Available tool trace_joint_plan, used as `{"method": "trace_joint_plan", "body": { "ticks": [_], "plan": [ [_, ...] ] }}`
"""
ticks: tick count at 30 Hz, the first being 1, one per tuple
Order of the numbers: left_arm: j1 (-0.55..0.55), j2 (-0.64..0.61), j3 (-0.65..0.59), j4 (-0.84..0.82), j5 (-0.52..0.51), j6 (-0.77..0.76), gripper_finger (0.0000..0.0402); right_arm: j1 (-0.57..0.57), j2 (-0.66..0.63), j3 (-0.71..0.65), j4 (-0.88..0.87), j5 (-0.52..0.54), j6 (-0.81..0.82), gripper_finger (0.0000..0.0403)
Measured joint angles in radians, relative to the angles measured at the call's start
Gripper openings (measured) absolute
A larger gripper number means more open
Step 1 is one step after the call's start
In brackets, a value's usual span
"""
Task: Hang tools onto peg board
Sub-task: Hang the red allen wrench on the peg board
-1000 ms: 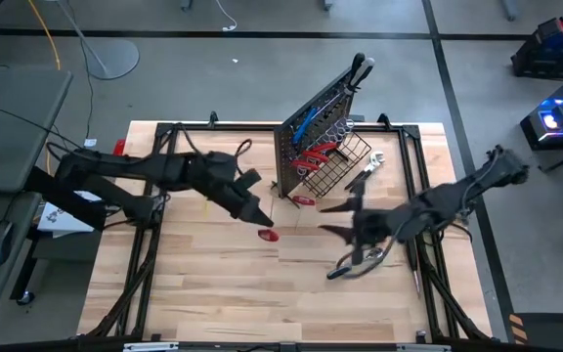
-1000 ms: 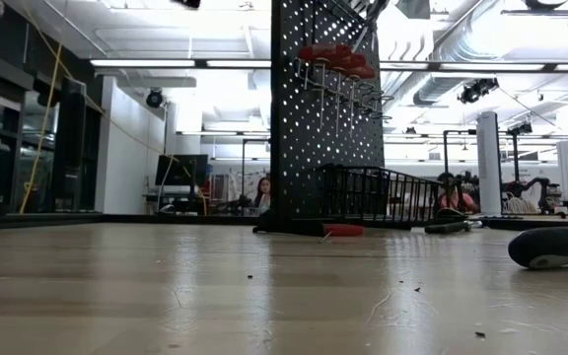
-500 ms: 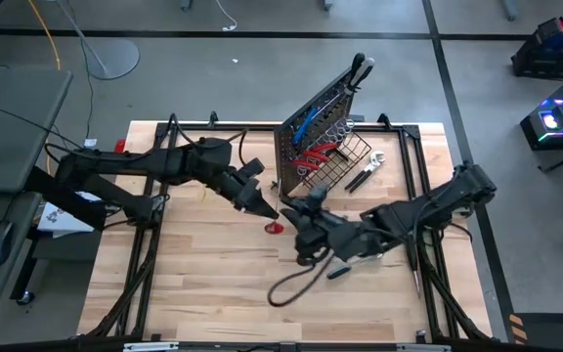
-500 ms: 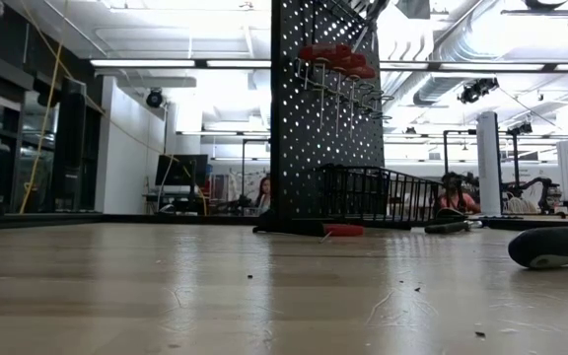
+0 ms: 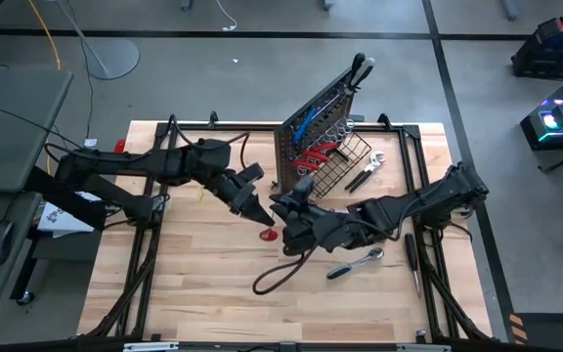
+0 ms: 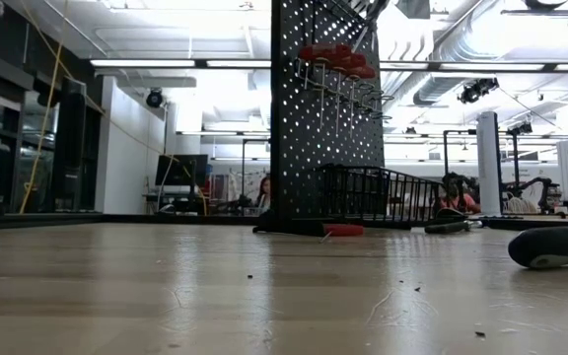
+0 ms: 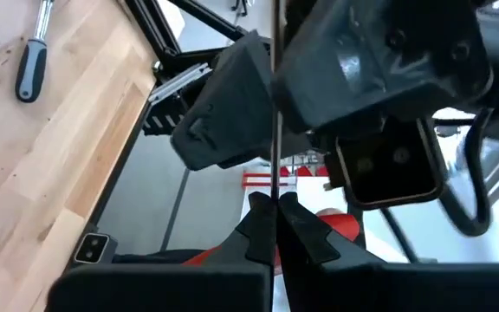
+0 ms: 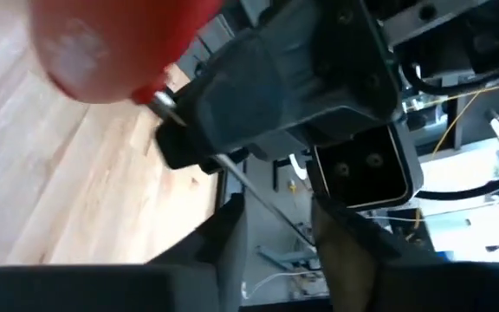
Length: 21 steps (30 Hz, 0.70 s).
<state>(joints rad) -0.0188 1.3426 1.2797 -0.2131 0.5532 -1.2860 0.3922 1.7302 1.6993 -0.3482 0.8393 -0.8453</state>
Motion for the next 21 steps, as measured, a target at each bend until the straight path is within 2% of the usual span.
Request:
{"method": "trace_joint_plan", "body": {
  "ticks": [6,11,14,18,21],
  "plan": [
    [0.025,-0.002,0.0,0.011,0.003,0.005,0.0,-0.013,0.0,-0.001,-0.058,-0.027,0.151,0.0013],
    [0.049,-0.001,0.0,0.039,-0.007,0.016,0.0001,-0.012,0.0,0.026,-0.179,-0.057,0.367,0.0003],
    [0.079,-0.007,0.0,0.041,-0.008,0.077,0.0001,-0.013,-0.004,0.052,-0.344,-0.089,0.564,0.0002],
    [0.135,-0.036,-0.001,0.012,-0.011,0.246,0.0001,-0.012,-0.017,0.067,-0.552,-0.157,0.808,0.0001],
    [0.16,-0.067,-0.001,-0.096,-0.075,0.425,0.0001,-0.008,-0.047,0.055,-0.69,-0.208,0.983,0.0001]
  ]
}}
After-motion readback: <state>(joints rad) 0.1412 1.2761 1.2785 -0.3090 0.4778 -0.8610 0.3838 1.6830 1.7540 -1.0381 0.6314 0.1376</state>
